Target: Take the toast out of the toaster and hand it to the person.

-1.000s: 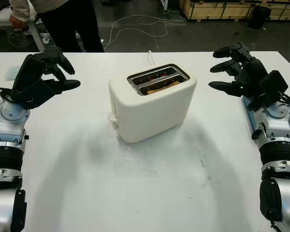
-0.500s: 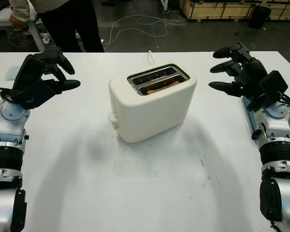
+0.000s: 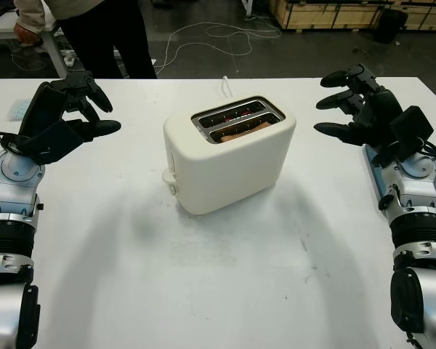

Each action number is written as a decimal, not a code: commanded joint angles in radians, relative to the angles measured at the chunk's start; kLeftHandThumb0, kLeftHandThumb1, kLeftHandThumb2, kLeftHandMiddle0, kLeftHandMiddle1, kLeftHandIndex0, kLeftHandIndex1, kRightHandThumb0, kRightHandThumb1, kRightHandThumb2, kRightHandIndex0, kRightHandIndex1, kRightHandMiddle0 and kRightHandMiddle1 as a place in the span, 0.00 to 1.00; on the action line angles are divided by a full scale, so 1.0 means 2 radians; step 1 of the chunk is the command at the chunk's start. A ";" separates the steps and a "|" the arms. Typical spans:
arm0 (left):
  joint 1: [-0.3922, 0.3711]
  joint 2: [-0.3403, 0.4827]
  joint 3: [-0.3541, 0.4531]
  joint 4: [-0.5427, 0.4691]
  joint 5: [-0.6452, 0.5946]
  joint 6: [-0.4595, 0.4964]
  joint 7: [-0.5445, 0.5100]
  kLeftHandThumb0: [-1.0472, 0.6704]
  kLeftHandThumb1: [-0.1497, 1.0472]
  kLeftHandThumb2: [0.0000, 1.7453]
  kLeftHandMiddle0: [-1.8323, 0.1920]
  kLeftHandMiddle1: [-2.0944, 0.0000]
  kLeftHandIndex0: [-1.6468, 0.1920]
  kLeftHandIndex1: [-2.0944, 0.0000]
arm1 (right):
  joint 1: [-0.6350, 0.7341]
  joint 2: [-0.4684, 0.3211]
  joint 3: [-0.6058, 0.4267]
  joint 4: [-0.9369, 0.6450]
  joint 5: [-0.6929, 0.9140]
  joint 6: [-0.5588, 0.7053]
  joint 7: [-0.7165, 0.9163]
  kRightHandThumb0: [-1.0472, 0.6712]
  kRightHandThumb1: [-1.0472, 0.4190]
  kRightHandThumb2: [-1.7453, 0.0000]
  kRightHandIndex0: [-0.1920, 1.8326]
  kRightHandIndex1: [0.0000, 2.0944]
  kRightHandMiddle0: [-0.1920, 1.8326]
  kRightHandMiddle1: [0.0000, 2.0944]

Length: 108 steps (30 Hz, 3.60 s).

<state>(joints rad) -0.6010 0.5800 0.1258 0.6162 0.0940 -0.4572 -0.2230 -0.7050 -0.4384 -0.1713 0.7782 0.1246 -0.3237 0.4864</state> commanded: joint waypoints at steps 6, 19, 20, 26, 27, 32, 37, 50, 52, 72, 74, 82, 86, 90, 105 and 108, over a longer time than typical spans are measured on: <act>-0.003 -0.002 -0.001 0.002 -0.002 -0.002 0.002 0.00 0.83 0.00 0.55 0.28 0.55 0.28 | 0.001 0.002 -0.004 -0.002 0.007 -0.002 0.001 0.00 0.30 1.00 0.09 0.72 0.13 0.64; -0.001 -0.001 -0.001 -0.003 -0.001 0.000 0.002 0.00 0.83 0.00 0.56 0.27 0.55 0.27 | 0.001 0.002 -0.004 0.001 0.008 -0.004 0.005 0.00 0.29 1.00 0.09 0.72 0.13 0.63; -0.001 -0.001 0.000 -0.003 -0.002 0.000 0.002 0.00 0.83 0.00 0.56 0.27 0.55 0.27 | 0.001 0.002 -0.004 0.000 0.007 -0.003 0.004 0.00 0.29 1.00 0.09 0.72 0.13 0.63; -0.001 -0.002 0.000 -0.002 -0.002 -0.001 0.002 0.00 0.83 0.00 0.56 0.27 0.55 0.27 | 0.002 0.002 -0.003 -0.002 0.006 -0.002 0.001 0.00 0.30 1.00 0.09 0.72 0.13 0.64; -0.001 -0.002 0.000 -0.001 -0.002 -0.003 0.003 0.00 0.83 0.00 0.56 0.27 0.55 0.27 | 0.002 0.002 -0.003 -0.001 0.005 -0.004 0.000 0.00 0.30 1.00 0.09 0.72 0.13 0.64; -0.002 -0.002 -0.001 0.001 0.000 -0.005 0.005 0.00 0.83 0.00 0.56 0.27 0.55 0.27 | 0.002 0.002 -0.004 0.001 0.006 -0.005 0.001 0.00 0.29 1.00 0.09 0.72 0.13 0.63; -0.001 -0.002 0.000 -0.001 -0.003 0.001 0.002 0.00 0.83 0.00 0.56 0.27 0.56 0.27 | 0.001 0.003 -0.004 0.001 0.006 -0.008 0.002 0.00 0.29 1.00 0.09 0.73 0.13 0.64; -0.001 -0.001 -0.001 0.001 -0.003 0.001 0.002 0.00 0.83 0.00 0.56 0.28 0.55 0.28 | 0.002 0.002 -0.002 -0.002 0.004 -0.006 -0.001 0.00 0.30 1.00 0.09 0.73 0.13 0.64; -0.001 -0.001 -0.001 0.001 -0.003 0.001 0.001 0.00 0.83 0.00 0.56 0.28 0.56 0.28 | 0.002 0.002 -0.002 -0.001 0.004 -0.008 0.000 0.00 0.30 1.00 0.09 0.72 0.13 0.64; -0.001 -0.002 0.000 -0.002 -0.005 0.002 -0.001 0.00 0.83 0.00 0.56 0.28 0.55 0.27 | 0.002 0.003 -0.003 -0.002 0.007 -0.003 0.001 0.00 0.30 1.00 0.09 0.72 0.13 0.64; -0.001 -0.003 0.001 -0.001 -0.006 -0.002 0.000 0.00 0.83 0.00 0.56 0.27 0.55 0.27 | 0.003 0.003 -0.003 -0.004 0.006 -0.002 0.000 0.00 0.30 1.00 0.09 0.72 0.13 0.64; -0.001 -0.002 0.000 -0.001 -0.004 0.001 0.001 0.00 0.83 0.00 0.56 0.28 0.55 0.28 | 0.003 0.004 -0.004 -0.003 0.008 -0.002 0.001 0.00 0.31 1.00 0.09 0.72 0.13 0.63; 0.000 -0.001 -0.001 -0.003 -0.001 0.001 0.003 0.00 0.82 0.00 0.56 0.28 0.55 0.27 | 0.003 0.003 -0.003 -0.003 0.007 -0.004 0.001 0.00 0.31 1.00 0.09 0.73 0.13 0.64; 0.000 -0.002 -0.001 -0.004 -0.002 0.004 0.003 0.00 0.83 0.00 0.56 0.27 0.55 0.27 | 0.004 0.003 -0.003 -0.005 0.005 -0.004 0.000 0.00 0.30 1.00 0.09 0.72 0.13 0.64; 0.001 -0.002 0.000 -0.008 -0.002 0.009 0.002 0.00 0.83 0.00 0.56 0.27 0.55 0.28 | 0.003 0.003 -0.002 -0.004 0.005 -0.004 -0.001 0.00 0.30 1.00 0.09 0.72 0.13 0.64; 0.001 -0.003 0.000 -0.008 -0.003 0.009 0.002 0.00 0.83 0.00 0.56 0.28 0.55 0.28 | 0.004 0.003 -0.002 -0.004 0.003 -0.003 -0.003 0.00 0.30 1.00 0.09 0.72 0.13 0.64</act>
<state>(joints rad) -0.6007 0.5796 0.1259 0.6123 0.0937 -0.4489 -0.2218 -0.7042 -0.4375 -0.1732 0.7774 0.1286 -0.3237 0.4866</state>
